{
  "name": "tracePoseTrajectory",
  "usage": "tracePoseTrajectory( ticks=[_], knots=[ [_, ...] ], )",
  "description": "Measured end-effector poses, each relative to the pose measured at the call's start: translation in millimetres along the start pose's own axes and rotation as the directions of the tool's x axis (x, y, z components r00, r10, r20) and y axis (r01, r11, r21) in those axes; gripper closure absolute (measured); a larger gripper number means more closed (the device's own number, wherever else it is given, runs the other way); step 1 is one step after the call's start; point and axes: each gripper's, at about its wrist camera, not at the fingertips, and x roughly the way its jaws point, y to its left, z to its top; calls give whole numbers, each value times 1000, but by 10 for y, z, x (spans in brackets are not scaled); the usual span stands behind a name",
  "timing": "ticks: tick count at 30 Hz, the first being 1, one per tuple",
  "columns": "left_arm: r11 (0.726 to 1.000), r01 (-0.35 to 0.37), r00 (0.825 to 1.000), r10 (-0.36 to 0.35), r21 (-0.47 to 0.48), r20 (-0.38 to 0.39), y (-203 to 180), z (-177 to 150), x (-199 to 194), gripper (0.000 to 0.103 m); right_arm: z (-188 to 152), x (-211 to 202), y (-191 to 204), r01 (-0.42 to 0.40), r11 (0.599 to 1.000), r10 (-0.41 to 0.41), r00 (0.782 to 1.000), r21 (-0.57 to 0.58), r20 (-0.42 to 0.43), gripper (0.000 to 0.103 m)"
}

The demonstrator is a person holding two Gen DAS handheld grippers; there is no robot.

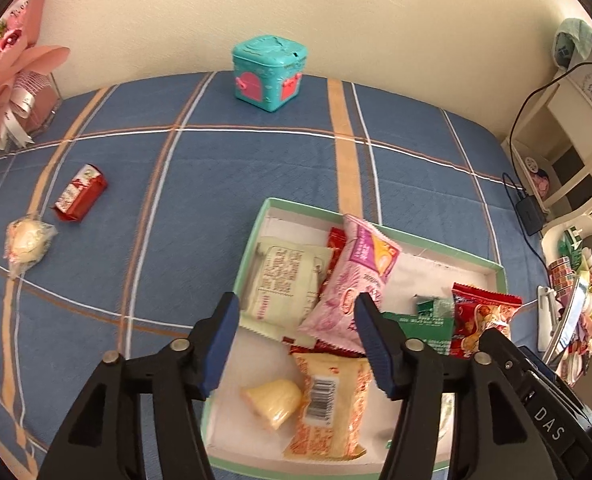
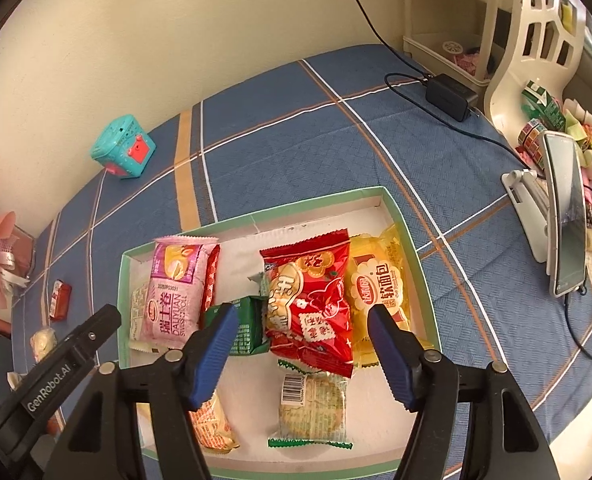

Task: Organize snacks
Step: 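Lower both packs into the tray and open both tools, then move both open tools from the tray toward the pastry bun and red box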

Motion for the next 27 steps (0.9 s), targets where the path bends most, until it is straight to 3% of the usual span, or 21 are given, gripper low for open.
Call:
tracePoseTrajectory(
  ticks=[2,14,17,21,24,27],
  knots=[
    [1000,-12,1000,12,3,10,9,-15,-41,30,-32,-1,33,4,1000,-4,1000,-17,-2,31],
    [998,-58,998,59,-22,34,170,-163,-215,28,-240,-21,290,23,992,-24,1000,-125,-5,27],
    [997,-69,997,70,-25,40,228,-176,-239,19,-271,-13,341,22,990,-23,1000,-142,-7,16],
    [996,-79,996,80,-35,41,315,-183,-248,18,-274,7,381,24,988,-26,1000,-151,-7,15],
    [995,-93,994,94,-21,49,343,-176,-245,18,-277,17,396,28,989,-28,1000,-145,-2,2],
    [995,-101,993,101,-14,52,349,-173,-237,16,-280,0,420,28,988,-26,1000,-149,12,0]
  ],
)
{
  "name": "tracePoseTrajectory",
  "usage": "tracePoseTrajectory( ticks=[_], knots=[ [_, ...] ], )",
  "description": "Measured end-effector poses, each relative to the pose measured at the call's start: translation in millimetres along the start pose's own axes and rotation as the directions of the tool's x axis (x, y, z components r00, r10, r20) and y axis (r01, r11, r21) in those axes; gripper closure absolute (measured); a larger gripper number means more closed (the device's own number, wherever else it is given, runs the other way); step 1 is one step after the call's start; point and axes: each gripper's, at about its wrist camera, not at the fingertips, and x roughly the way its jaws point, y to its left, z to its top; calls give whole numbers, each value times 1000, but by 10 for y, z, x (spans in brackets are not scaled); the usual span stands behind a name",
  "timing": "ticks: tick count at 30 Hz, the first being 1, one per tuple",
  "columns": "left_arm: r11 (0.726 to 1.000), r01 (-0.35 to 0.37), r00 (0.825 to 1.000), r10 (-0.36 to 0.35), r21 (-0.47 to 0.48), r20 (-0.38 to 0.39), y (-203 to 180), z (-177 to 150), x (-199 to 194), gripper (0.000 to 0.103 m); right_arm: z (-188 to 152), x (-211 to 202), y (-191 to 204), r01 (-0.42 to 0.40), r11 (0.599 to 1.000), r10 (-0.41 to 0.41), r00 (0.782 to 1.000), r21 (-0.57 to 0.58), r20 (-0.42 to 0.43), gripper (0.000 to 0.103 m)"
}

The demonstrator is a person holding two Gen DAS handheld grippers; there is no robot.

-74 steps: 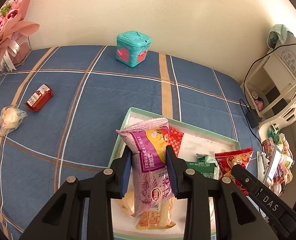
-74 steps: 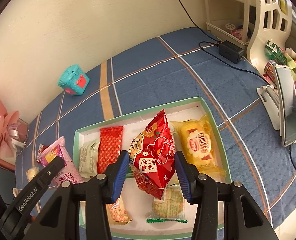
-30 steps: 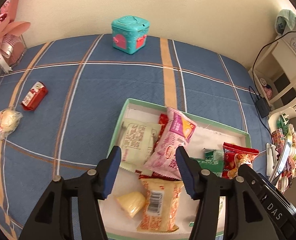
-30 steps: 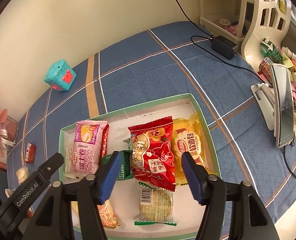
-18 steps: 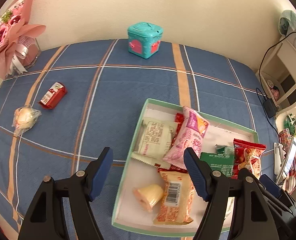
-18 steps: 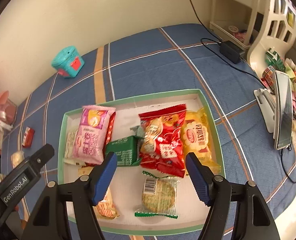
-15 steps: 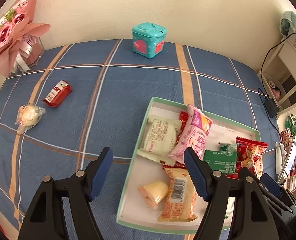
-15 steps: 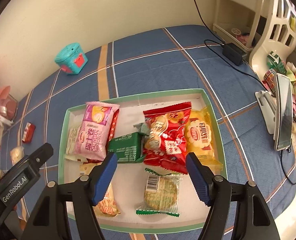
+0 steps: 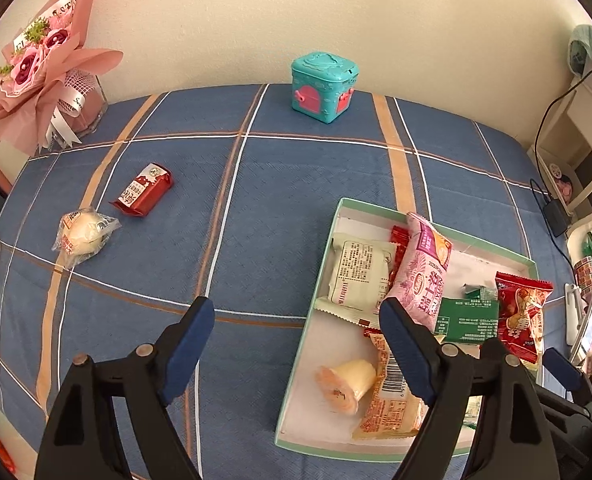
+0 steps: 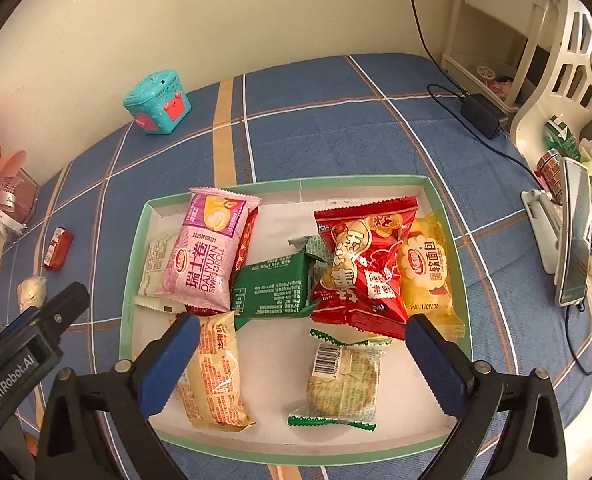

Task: Organize snacks
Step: 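Move both open tools from the tray toward the pastry bun and red box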

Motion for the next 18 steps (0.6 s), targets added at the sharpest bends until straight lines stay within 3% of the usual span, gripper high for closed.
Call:
tracePoseTrajectory(
  ticks=[3,18],
  knots=[
    [1000,-7,1000,8,-3,7,8,2,-7,8,1,-11,20,1,1000,-1,1000,-7,12,0],
    [999,0,1000,1,-52,21,150,31,-6,8,-4,-75,171,-4,1000,5,998,-20,62,0]
  ],
)
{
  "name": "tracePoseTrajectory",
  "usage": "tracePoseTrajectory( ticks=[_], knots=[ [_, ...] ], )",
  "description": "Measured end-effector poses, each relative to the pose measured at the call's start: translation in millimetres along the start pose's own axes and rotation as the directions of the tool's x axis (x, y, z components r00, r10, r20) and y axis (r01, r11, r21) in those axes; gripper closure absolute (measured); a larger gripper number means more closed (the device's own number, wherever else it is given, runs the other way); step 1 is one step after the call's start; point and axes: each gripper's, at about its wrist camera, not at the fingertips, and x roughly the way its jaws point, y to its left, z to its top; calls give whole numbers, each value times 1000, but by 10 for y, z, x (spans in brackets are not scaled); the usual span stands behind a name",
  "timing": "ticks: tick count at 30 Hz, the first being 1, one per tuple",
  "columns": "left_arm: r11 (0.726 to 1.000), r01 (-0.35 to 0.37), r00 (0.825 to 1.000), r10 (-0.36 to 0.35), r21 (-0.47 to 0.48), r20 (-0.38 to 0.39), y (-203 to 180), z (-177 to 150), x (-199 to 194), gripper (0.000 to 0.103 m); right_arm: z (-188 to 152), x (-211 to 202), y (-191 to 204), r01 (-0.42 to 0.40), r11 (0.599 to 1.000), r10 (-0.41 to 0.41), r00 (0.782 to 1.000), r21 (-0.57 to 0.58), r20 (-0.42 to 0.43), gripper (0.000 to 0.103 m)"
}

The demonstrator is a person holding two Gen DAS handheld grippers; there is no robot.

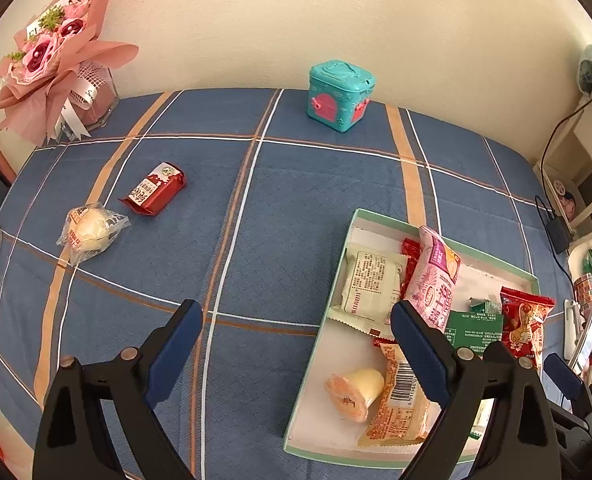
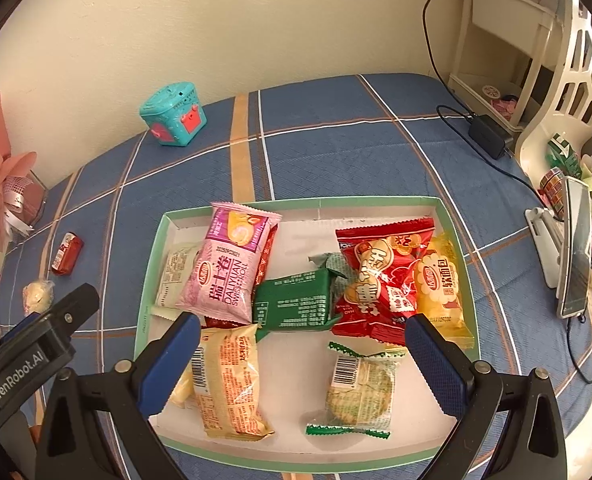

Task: Organize snacks
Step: 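Move both open tools from the tray toward the pastry bun and red box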

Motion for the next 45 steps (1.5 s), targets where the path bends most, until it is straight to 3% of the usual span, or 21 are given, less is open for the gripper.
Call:
tracePoseTrajectory(
  ticks=[19,32,38,45],
  knots=[
    [1000,4,998,-2,-30,67,434,59,-60,8,-52,67,614,-57,997,58,998,-54,19,0],
    [995,-5,999,9,-102,48,903,105,-19,8,-81,138,1121,-99,988,102,995,-117,14,0],
    [984,-18,998,27,-180,48,1280,180,5,8,-44,138,1406,-162,973,168,986,-162,20,0],
    [944,-39,998,55,-328,42,1931,315,115,8,82,198,1789,-287,944,292,956,-163,8,0]
  ],
)
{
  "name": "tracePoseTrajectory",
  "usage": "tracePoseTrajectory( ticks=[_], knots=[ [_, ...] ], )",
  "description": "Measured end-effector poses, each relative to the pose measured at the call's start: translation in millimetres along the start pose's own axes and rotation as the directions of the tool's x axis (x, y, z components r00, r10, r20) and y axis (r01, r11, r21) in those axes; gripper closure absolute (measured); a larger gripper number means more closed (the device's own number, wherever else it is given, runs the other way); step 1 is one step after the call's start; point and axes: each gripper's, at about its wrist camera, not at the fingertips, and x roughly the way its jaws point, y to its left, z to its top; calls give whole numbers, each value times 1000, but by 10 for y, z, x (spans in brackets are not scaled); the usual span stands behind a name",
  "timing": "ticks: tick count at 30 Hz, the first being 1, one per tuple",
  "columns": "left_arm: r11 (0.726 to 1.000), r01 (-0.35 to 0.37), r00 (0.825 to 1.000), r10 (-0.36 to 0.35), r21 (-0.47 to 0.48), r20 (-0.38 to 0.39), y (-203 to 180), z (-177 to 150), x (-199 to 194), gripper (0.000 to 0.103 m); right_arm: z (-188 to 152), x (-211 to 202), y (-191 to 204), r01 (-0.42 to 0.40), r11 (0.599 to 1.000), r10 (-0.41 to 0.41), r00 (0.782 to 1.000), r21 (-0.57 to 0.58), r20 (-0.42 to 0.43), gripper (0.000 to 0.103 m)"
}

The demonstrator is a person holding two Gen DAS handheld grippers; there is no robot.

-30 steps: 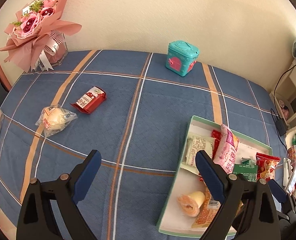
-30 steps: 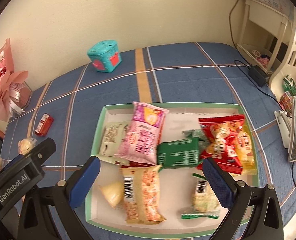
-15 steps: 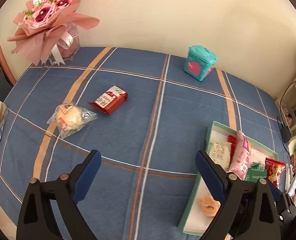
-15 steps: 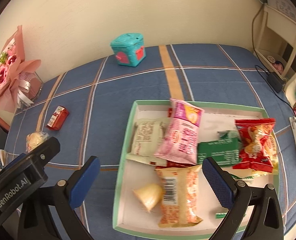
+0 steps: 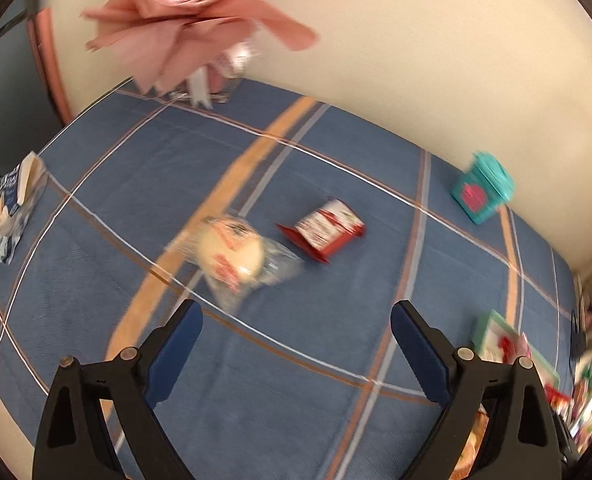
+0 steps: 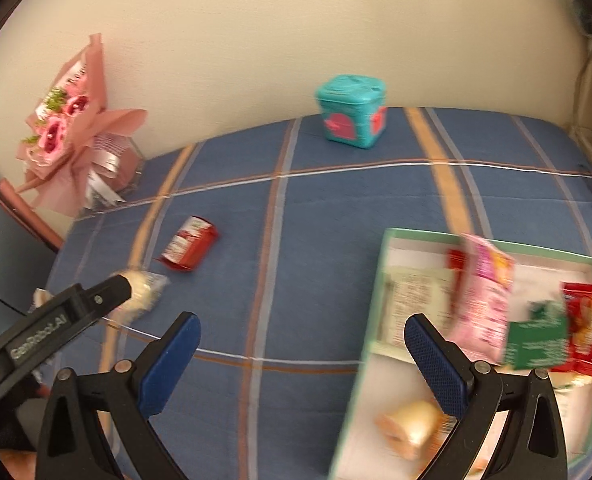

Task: Organize snacks
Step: 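Move both open tools from the tray toward the pastry bun and red box, then grasp the wrapped pastry bun with the left tool while the right tool grasps the red milk-biscuit box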

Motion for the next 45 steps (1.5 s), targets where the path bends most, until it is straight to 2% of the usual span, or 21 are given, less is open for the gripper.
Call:
tracePoseTrajectory(
  ticks=[5,8,16,21,28,31,33,34,36,38,45],
  knots=[
    [996,3,1000,-5,-90,-17,313,140,221,8,188,275,195,-64,998,64,998,11,-14,0],
    [997,1,999,-4,-75,-40,365,189,387,8,328,543,313,-104,994,105,993,34,-53,0],
    [999,-16,998,14,-29,-69,409,312,753,9,638,1171,801,-111,993,105,987,-39,-123,1],
    [999,-6,996,1,-50,-90,498,319,972,9,723,1463,1028,-119,991,107,980,-61,-169,3],
    [1000,-4,997,3,-2,-71,503,370,1054,11,729,1739,1189,-72,992,48,974,-101,-220,15],
    [1000,2,998,0,29,-66,472,382,1057,14,719,1838,1207,-61,993,36,968,-98,-246,27],
    [999,22,997,-20,29,-73,480,379,1060,24,706,1873,1206,-60,993,33,965,-97,-260,33],
    [999,29,997,-27,21,-76,486,385,1067,27,698,1885,1191,-53,994,25,964,-100,-266,40],
    [999,32,997,-30,25,-77,485,394,1066,31,696,1874,1138,-68,994,44,962,-82,-270,42],
    [998,38,997,-35,40,-68,470,396,1039,38,689,1838,1056,-76,995,55,960,-66,-274,47],
    [997,70,994,-66,40,-87,420,272,941,46,575,1613,764,-62,997,48,956,-41,-291,54]
  ],
)
